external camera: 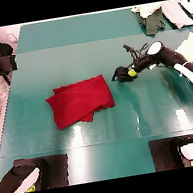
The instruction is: Fold the shirts.
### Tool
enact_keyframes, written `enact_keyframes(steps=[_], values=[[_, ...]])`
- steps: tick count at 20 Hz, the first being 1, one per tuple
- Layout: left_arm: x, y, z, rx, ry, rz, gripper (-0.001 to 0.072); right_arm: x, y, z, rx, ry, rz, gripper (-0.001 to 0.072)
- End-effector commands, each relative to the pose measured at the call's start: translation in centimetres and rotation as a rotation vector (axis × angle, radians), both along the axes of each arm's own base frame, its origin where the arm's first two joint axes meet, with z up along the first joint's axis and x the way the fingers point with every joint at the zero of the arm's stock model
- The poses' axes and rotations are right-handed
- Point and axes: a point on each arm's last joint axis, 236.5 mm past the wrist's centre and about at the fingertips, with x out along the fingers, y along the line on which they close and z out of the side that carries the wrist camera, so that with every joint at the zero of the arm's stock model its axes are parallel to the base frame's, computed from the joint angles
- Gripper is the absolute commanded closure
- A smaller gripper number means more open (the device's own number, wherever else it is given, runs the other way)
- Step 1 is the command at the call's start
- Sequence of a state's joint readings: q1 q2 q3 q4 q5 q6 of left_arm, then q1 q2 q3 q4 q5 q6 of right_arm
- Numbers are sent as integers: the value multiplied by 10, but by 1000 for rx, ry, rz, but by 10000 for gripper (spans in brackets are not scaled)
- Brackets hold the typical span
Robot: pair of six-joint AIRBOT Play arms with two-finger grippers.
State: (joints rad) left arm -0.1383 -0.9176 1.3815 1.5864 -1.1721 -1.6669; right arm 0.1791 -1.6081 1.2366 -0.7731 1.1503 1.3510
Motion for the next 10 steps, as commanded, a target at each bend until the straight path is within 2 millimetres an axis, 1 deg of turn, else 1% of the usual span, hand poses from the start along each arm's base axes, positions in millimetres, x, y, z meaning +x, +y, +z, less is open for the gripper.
enact_keyframes(steps=[1,3,5,7,10], values=[[-1,-1,-2,-4,8,-1,687,-25,11,-29,68,88,22,140],[-1,-1,-1,-3,7,-1,687,-32,42,-35,115,99,53,141],[-1,-1,-1,-3,8,-1,687,-33,75,-42,124,83,82,140],[-2,0,-3,-2,14,-1,687,-35,117,-40,163,69,115,141],[-3,0,-3,-1,19,-1,687,-34,182,-30,222,43,164,144]])
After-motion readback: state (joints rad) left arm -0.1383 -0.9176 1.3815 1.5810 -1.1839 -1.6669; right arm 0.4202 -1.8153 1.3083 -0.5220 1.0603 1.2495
